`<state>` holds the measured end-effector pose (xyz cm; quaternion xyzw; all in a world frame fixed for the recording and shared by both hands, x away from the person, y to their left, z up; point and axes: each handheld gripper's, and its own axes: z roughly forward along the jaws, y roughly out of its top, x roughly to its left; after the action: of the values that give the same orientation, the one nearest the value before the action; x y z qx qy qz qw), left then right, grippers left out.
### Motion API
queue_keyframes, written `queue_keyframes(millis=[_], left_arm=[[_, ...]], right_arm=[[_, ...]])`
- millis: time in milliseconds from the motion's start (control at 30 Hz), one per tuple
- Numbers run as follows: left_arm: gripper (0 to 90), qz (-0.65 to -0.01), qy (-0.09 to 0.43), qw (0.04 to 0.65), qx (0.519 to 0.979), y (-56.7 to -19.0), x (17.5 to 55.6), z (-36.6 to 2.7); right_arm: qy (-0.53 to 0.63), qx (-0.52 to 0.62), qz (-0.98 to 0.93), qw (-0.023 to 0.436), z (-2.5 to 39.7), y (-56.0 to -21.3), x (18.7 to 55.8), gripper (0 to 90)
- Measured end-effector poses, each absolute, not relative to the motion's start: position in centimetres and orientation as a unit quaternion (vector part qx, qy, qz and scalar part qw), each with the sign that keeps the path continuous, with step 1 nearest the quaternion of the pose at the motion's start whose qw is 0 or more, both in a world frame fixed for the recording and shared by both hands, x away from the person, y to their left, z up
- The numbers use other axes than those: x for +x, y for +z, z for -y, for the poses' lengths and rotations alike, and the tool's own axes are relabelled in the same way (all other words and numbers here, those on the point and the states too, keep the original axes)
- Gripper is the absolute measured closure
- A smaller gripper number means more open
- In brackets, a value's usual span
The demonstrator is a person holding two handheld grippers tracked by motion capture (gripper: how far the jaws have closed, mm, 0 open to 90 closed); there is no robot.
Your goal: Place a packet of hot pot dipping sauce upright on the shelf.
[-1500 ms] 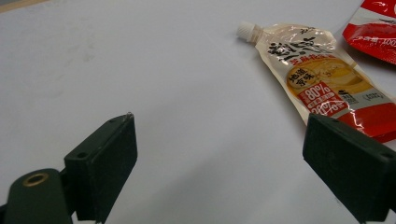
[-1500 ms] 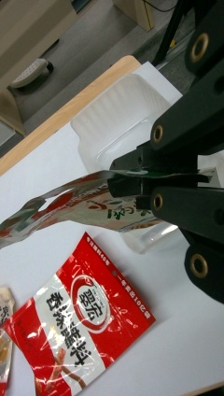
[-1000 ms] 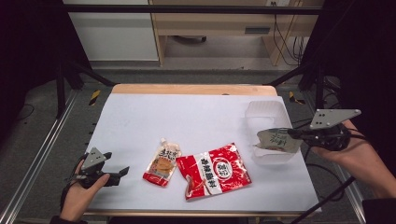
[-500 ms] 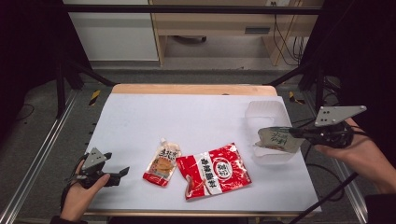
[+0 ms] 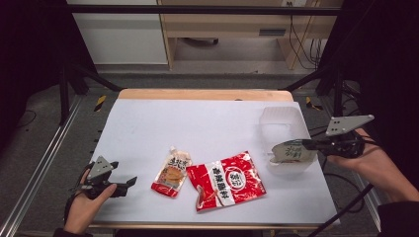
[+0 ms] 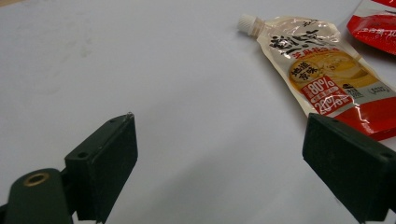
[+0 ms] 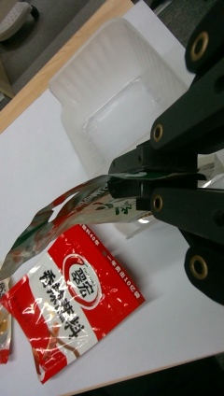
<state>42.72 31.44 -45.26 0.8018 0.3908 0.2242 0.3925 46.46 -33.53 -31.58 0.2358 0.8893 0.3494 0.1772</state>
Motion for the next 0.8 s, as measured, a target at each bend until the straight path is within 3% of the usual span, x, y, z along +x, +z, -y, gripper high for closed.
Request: queue_keyframes(millis=[800], left_arm=[[10.1, -0.388, 0.225, 0.391, 0.804, -45.3, 42.7, -31.3]], right_arm=[[0.338, 0.296, -0.874, 0.188, 35.3, -34.1, 47.6, 88.4]])
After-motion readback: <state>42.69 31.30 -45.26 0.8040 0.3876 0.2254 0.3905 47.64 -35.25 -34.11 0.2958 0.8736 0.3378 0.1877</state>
